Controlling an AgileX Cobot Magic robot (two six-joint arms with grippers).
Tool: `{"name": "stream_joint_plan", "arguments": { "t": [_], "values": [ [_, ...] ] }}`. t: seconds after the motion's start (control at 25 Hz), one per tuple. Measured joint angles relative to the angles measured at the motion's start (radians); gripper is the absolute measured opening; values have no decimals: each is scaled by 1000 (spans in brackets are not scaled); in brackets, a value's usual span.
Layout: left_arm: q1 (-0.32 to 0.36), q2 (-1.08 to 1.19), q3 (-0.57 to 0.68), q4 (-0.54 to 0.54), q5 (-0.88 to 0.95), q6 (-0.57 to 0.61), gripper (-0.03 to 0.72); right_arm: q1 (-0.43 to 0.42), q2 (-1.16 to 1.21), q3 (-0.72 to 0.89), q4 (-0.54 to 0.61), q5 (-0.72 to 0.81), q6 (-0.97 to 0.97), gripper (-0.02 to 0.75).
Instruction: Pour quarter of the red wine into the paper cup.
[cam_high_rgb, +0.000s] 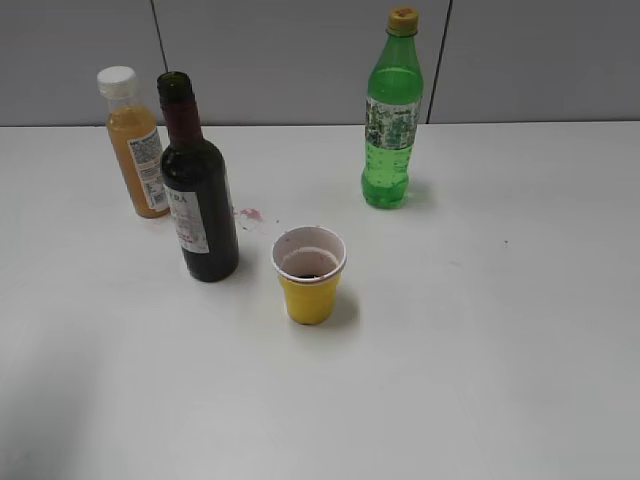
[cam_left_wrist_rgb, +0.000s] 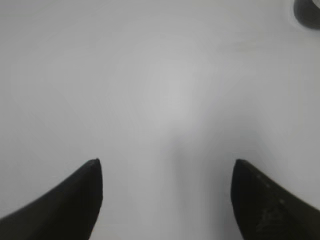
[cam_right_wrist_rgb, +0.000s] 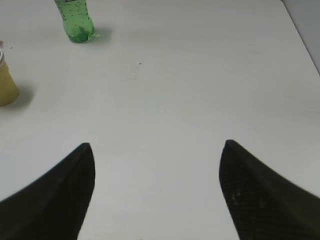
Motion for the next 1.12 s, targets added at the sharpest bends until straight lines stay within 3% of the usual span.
{"name": "stream_joint_plan", "arguments": {
  "t": [0.2,0.44,0.72,1.12],
  "values": [
    [42,-75,109,-130,19,36,588,0,0,0,0,0,0,586],
    [167,-230,288,-147,29,93,587,0,0,0,0,0,0,586],
    [172,-525,454,-190,30,97,587,0,0,0,0,0,0,586],
    [172,-882,463,-211,16,86,585,0,0,0,0,0,0,586]
  ]
}}
